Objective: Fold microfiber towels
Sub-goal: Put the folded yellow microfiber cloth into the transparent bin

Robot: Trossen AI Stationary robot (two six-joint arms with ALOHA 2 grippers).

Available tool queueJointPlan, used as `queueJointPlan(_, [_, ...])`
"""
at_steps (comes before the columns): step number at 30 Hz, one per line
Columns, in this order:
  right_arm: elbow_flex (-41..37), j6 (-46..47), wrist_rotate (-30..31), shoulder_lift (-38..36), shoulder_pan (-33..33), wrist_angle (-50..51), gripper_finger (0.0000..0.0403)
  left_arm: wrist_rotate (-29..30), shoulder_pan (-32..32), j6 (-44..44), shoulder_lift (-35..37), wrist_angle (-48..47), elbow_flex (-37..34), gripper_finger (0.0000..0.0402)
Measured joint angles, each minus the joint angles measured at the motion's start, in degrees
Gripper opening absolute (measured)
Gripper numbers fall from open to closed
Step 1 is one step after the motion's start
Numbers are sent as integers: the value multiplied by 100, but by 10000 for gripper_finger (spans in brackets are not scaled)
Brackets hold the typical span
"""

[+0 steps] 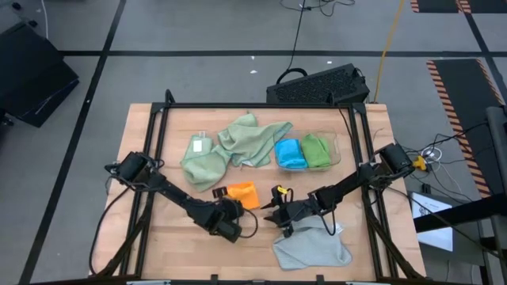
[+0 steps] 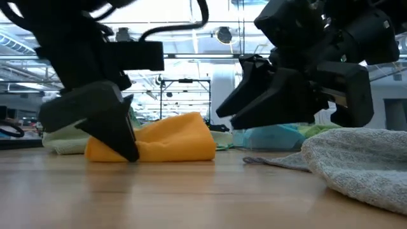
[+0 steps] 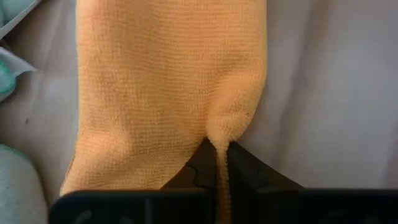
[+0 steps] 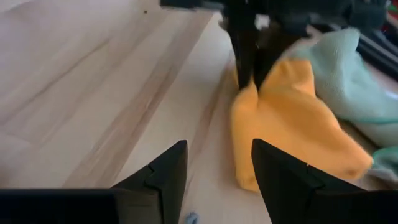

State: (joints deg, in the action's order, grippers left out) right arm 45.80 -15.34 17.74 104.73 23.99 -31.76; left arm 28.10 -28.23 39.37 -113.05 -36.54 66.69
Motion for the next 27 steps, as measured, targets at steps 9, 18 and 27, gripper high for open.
queueJointPlan(9, [4,-751,307,28,-28,-651,178,-696,335,-63,940,79,-15,9])
queueJointPlan(18, [7,-941,42,95,-413,-1164,265,-902,424,-68,1149,411,-19,12])
queueJointPlan(27, [146,-644,6,814,-597,-1559,282,-893,518,-230,1167,926,-17,22])
